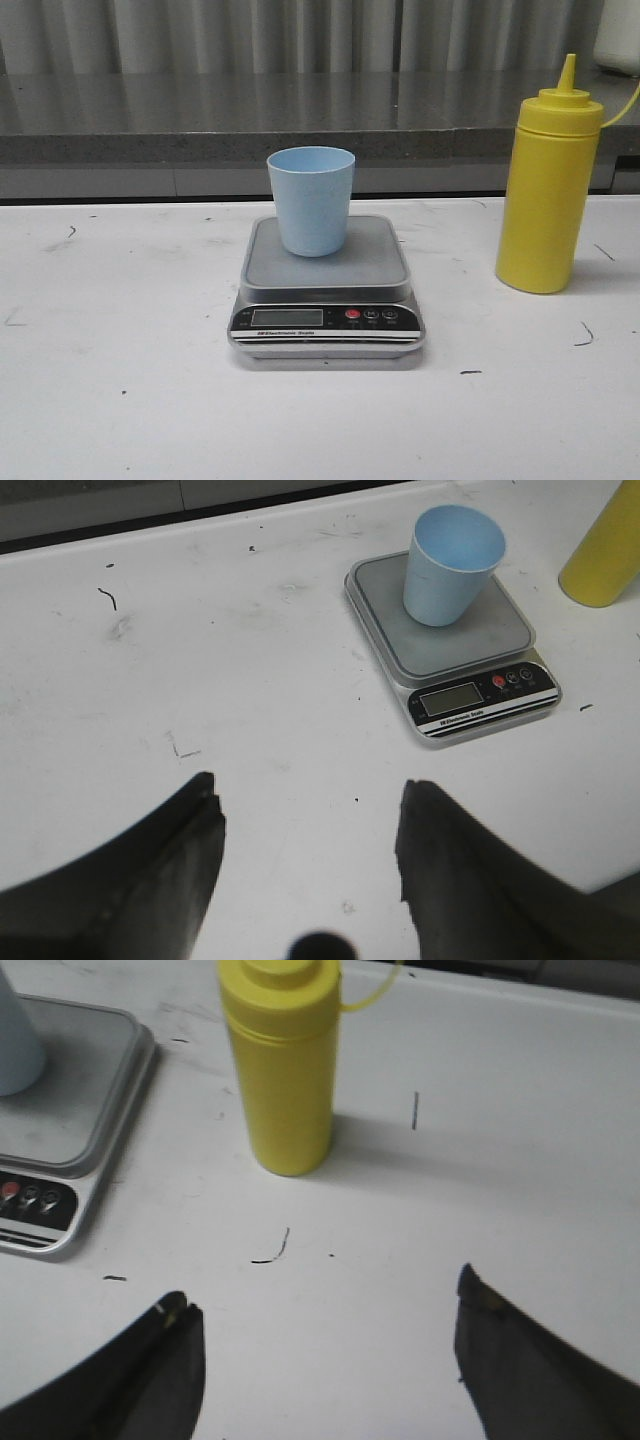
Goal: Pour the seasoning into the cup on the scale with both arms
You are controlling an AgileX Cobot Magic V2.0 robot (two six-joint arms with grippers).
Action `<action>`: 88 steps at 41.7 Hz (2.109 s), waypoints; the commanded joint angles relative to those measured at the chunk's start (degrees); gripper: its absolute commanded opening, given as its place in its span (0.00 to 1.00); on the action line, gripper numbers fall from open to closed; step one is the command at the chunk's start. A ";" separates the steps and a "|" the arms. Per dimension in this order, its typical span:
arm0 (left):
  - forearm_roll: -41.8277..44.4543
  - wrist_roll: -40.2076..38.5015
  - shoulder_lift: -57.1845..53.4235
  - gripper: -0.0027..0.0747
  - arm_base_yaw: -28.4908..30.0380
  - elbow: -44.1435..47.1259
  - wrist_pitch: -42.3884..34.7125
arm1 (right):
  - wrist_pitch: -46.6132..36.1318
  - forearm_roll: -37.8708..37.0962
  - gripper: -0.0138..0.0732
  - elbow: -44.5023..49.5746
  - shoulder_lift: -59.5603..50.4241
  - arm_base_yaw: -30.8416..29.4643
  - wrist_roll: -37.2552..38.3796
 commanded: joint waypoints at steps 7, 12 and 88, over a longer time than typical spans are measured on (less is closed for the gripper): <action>-0.04 -0.74 -0.18 0.53 -0.02 -1.44 -3.90 | -3.00 0.37 0.85 -4.16 0.90 2.96 -1.61; -0.04 -0.74 -0.18 0.53 -0.02 -1.44 -3.90 | -3.75 1.67 0.85 -4.16 3.84 2.96 -1.61; -0.04 -0.74 -0.18 0.53 -0.02 -1.36 -3.90 | -106.65 2.46 0.85 6.41 64.51 6.85 7.17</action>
